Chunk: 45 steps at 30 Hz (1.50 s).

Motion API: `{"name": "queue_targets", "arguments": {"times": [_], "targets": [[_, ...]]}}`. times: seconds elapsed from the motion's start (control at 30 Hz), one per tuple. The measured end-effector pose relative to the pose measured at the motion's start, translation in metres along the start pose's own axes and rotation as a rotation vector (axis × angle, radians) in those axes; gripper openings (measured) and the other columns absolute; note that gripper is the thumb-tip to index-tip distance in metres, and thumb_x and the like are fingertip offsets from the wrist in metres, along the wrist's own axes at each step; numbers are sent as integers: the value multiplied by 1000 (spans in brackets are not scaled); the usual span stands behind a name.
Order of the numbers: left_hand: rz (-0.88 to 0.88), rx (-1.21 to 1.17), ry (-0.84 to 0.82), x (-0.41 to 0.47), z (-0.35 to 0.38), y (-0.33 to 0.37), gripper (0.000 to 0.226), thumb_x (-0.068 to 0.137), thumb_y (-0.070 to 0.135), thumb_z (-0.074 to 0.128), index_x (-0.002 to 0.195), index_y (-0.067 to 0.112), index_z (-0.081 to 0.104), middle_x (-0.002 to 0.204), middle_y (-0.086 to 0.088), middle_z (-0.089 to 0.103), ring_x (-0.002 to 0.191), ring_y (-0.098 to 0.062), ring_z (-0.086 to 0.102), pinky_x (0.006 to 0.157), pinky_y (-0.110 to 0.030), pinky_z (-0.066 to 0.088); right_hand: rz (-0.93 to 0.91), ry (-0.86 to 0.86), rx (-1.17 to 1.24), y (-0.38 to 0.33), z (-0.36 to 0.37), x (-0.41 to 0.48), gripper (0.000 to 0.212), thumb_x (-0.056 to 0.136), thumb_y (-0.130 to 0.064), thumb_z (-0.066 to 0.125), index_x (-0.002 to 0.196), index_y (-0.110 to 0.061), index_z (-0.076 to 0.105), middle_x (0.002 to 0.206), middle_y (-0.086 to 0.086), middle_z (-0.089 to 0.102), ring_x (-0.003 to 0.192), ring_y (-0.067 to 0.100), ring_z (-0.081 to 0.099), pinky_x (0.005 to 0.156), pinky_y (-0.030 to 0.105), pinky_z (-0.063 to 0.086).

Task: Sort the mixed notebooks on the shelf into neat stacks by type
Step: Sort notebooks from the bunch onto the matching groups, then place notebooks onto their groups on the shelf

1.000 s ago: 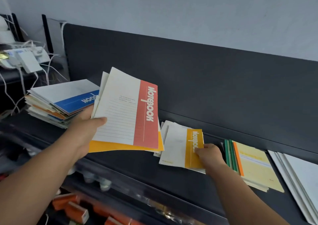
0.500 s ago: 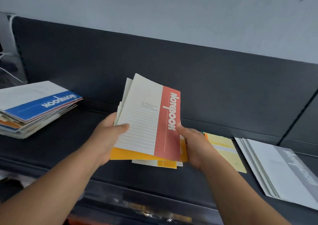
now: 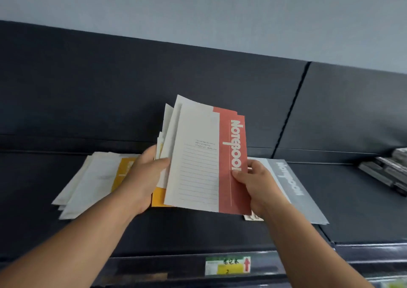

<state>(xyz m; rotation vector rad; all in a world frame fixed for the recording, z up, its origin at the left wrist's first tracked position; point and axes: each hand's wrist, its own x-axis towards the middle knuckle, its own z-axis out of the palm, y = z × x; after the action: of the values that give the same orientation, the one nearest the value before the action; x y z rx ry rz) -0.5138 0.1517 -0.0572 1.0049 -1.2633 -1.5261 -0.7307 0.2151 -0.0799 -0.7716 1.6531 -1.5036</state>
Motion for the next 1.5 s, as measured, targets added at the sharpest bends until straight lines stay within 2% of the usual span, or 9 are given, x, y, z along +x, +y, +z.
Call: {"name": "queue_targets", "arguments": {"times": [0.2, 0.37, 0.7, 0.8, 0.93, 1.07, 1.13, 1.2, 1.5], "targets": [[69, 139, -4, 1, 70, -11, 37, 93, 2, 51, 100, 36, 64, 97, 10, 73, 95, -12, 67, 84, -36, 53, 48, 49, 30, 11, -76, 18, 15, 92, -5, 62, 106, -11, 62, 98, 9, 74, 86, 29, 72, 80, 48, 59], [122, 170, 5, 4, 101, -13, 38, 96, -1, 47, 115, 30, 60, 105, 13, 68, 99, -5, 62, 76, -23, 48, 58, 114, 10, 11, -134, 35, 14, 94, -4, 60, 106, -12, 60, 98, 7, 72, 86, 27, 70, 67, 38, 56], [104, 195, 153, 8, 105, -6, 37, 97, 0, 46, 96, 34, 61, 101, 5, 69, 95, -17, 65, 84, -39, 52, 53, 298, -686, 32, -192, 64, 9, 86, -7, 60, 77, -9, 62, 72, 5, 67, 68, 27, 67, 66, 37, 56], [45, 154, 181, 9, 101, -11, 34, 97, -1, 46, 98, 29, 62, 100, 1, 69, 93, -21, 65, 83, -41, 53, 55, 326, -785, 34, -186, 70, 13, 87, -12, 55, 99, -7, 54, 95, 9, 67, 75, 24, 63, 60, 31, 49], [-2, 138, 215, 11, 95, -23, 34, 98, -1, 45, 115, 25, 59, 102, 1, 68, 94, -22, 64, 82, -40, 52, -32, 329, -1087, 30, -166, 56, 51, 91, -25, 58, 138, -17, 40, 148, 7, 38, 131, 33, 39, 102, 47, 38], [-14, 160, 215, 13, 90, -30, 35, 97, -2, 46, 117, 23, 60, 103, 1, 68, 96, -21, 64, 81, -38, 52, -289, -151, -758, 13, -125, 20, 68, 91, -44, 61, 150, -26, 31, 156, -6, 33, 141, 16, 33, 114, 33, 27], [-14, 158, 205, 13, 88, -30, 36, 96, -3, 46, 115, 24, 61, 103, 2, 69, 96, -22, 64, 84, -40, 52, -310, -456, -977, 17, -103, 9, 98, 81, -54, 69, 155, -30, 10, 162, -9, 13, 149, 15, 13, 120, 38, 15], [-7, 160, 203, 13, 85, -28, 36, 97, -2, 46, 114, 26, 61, 103, 3, 68, 97, -21, 64, 85, -40, 52, -341, -513, -1192, 28, -87, 7, 113, 75, -56, 73, 154, -31, -5, 162, -12, 2, 150, 18, 3, 120, 43, 10], [37, 152, 248, 4, 33, -7, 34, 97, 1, 47, 103, 31, 61, 104, 4, 69, 102, -23, 64, 94, -46, 50, -471, -318, -965, 32, -45, 4, 39, 105, -33, 36, 143, -24, 38, 137, -4, 55, 120, 18, 56, 99, 30, 45]]}}
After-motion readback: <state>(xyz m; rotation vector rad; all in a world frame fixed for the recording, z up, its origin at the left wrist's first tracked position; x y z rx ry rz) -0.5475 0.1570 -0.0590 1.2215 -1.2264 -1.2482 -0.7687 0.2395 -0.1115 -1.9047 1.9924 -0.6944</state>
